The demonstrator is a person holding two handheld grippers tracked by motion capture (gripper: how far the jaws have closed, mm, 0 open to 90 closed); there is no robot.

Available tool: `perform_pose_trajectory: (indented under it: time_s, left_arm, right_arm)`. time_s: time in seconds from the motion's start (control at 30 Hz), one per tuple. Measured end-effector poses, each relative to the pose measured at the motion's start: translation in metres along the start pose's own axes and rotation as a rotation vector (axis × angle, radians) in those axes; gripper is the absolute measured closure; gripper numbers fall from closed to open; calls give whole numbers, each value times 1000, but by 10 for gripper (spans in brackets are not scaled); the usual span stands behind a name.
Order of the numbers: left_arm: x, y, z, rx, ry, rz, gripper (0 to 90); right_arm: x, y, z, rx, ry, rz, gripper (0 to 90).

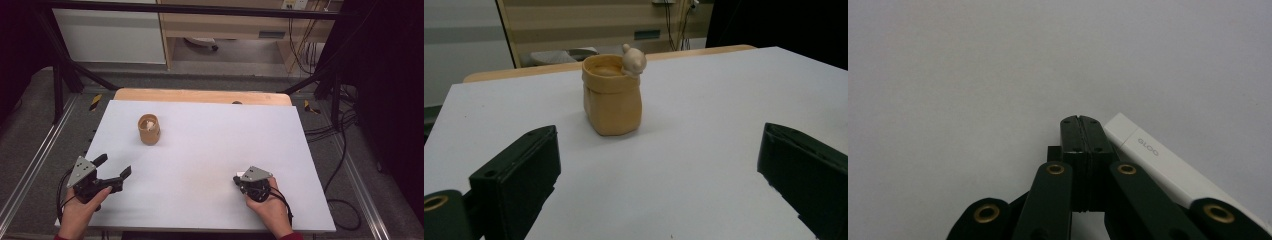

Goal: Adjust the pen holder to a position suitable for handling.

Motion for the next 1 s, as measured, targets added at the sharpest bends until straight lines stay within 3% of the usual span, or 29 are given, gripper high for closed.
perform_pose_trajectory:
  time_s: [1.0]
  left_arm:
    - [0,0,0,-2,3,0,34]
  right_arm:
    - [-2,-8,8,20,8,41,900]
Point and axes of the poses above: each handheld gripper's, and its own axes: z roughly forward along the jaws, x roughly out of its underside, y roughly to its left, the point moved 6 cm from there along z, roughly forward along the jaws, and after that the axes turned 13 degrees about -z, right-handed, at the moved point
